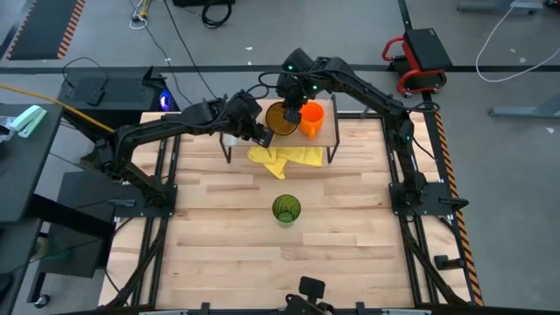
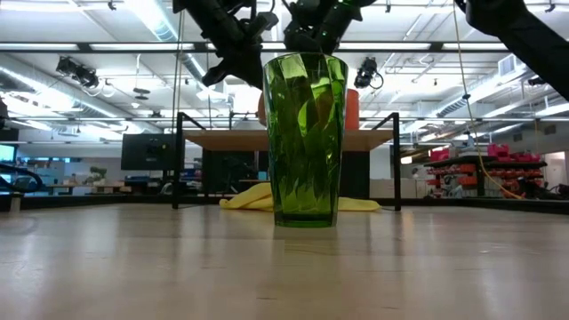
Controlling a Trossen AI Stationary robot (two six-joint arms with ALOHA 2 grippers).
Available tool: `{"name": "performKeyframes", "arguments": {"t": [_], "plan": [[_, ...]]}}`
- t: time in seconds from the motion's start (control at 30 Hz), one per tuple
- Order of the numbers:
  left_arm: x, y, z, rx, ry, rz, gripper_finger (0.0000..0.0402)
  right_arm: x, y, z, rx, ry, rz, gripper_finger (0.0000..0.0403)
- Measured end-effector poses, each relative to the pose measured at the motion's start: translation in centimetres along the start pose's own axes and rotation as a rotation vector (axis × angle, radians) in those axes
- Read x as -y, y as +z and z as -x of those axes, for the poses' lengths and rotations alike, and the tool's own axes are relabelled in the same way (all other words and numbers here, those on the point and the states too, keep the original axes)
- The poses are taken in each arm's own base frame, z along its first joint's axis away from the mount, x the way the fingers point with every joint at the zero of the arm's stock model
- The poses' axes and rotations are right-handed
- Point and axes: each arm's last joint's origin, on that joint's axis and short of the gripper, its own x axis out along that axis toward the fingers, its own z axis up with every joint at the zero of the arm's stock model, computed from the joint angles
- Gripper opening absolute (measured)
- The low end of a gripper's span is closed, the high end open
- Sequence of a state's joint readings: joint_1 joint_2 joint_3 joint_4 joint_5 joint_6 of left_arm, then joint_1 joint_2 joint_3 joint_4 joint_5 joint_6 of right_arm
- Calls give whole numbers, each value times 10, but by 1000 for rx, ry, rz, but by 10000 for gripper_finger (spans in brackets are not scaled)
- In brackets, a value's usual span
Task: Stack small to large cups/mugs on shelf
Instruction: Put the yellow mug on the shelf
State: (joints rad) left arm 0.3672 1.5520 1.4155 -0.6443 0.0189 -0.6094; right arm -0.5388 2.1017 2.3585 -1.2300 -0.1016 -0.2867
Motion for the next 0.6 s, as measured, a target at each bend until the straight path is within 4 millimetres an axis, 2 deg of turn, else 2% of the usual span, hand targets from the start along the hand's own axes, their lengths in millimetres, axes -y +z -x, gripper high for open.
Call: {"name": "performKeyframes", "arguments": {"t": [0.6], "plan": [[2, 0, 0, 1, -20, 1, 21, 4, 2, -4, 24, -15, -13, 58]]}}
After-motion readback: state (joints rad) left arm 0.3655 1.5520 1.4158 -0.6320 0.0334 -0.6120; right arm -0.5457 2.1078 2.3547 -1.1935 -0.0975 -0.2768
